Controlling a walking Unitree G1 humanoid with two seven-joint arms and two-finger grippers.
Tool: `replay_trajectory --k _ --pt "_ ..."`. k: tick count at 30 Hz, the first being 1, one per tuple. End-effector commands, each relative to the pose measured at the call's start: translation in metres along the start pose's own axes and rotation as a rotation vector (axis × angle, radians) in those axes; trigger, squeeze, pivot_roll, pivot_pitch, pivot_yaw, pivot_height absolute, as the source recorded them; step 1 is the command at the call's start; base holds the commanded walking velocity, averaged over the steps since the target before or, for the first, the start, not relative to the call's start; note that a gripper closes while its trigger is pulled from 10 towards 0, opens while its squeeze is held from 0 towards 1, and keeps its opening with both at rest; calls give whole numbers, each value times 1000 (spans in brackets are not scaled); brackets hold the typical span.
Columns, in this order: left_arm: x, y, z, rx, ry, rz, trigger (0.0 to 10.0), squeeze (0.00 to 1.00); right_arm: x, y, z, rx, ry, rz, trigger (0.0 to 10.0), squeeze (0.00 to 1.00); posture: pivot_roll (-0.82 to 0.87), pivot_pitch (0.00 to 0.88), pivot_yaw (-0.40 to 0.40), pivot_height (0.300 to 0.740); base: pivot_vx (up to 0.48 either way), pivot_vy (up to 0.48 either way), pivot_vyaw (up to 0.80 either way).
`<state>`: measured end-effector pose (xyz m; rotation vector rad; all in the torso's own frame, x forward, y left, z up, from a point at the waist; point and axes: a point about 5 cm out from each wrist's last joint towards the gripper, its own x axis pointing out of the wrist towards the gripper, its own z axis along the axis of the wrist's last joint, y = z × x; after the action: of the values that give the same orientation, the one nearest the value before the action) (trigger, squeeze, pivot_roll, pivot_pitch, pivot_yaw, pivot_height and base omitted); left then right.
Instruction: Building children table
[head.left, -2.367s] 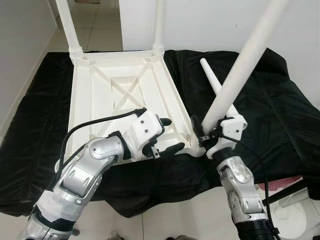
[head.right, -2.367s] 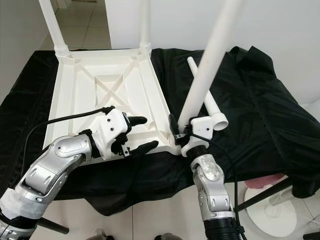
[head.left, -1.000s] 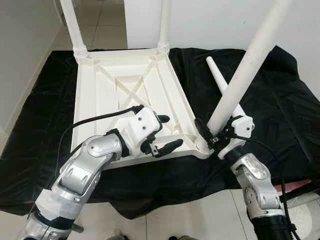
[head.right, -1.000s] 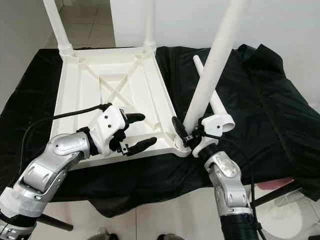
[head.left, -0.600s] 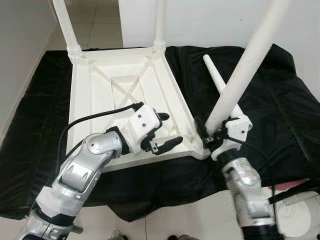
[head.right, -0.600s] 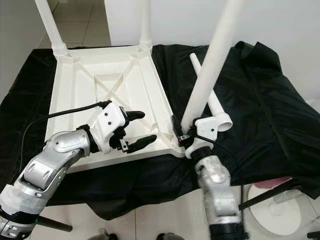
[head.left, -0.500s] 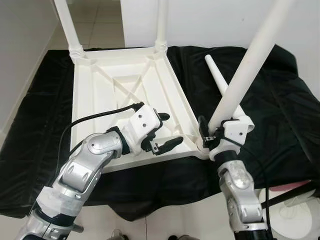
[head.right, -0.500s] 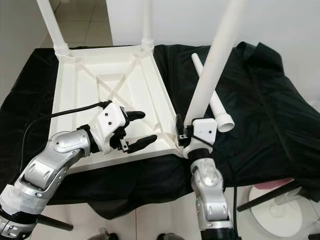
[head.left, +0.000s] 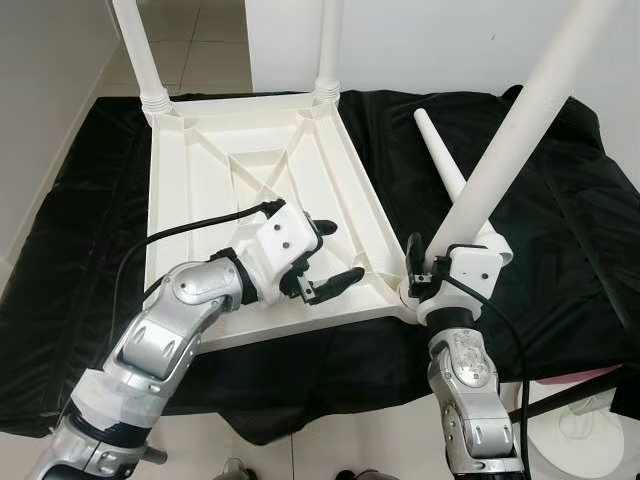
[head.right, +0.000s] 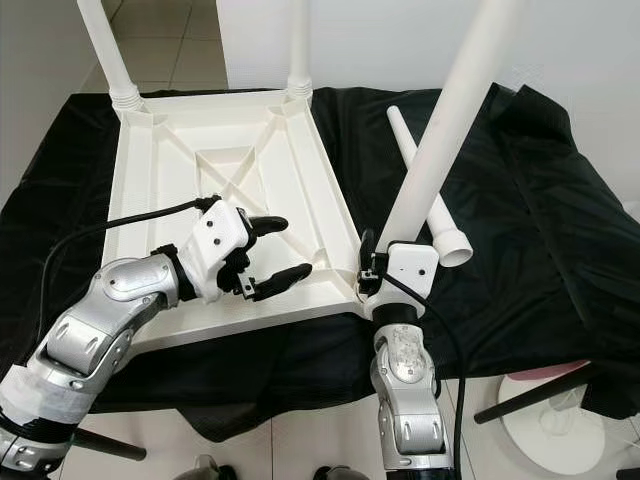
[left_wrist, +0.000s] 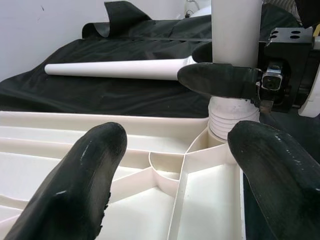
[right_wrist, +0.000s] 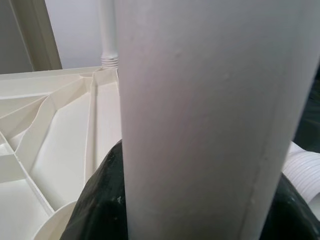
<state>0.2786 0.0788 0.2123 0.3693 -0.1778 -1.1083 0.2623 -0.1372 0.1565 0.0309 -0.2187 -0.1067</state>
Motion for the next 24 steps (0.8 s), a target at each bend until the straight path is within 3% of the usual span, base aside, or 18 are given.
replay_trajectory --k 1,6,8,10,12,20,23,24 --pt "0 0 -1 5 4 -18 10000 0 -10 -8 -29 -34 159 -48 10000 0 -21 115 -13 740 0 0 0" --pt "0 2 -1 14 4 -16 10000 0 -6 -8 -10 -33 57 -53 10000 0 -24 101 -16 740 0 0 0" --pt "0 4 -1 19 4 -15 10000 0 -2 -6 16 -31 -60 -26 10000 0 -28 98 -15 740 0 0 0" --pt "0 4 -1 19 4 -15 10000 0 -2 -6 16 -31 -60 -26 10000 0 -28 98 -15 740 0 0 0" --pt "1 5 -1 22 2 -14 10000 0 1 -5 32 -32 -124 -6 10000 0 -32 93 -13 740 0 0 0" --pt "2 9 0 14 -5 -21 10000 0 5 -1 44 -31 -165 15 10000 0 -35 92 -12 740 0 0 0" --pt "3 10 0 -50 -12 -62 10000 0 8 1 46 -32 -169 38 10000 0 -37 96 -12 740 0 0 0" --pt "3 11 0 -79 -15 -79 10000 980 9 1 47 -33 -170 53 10000 0 -37 96 -12 740 0 0 0"
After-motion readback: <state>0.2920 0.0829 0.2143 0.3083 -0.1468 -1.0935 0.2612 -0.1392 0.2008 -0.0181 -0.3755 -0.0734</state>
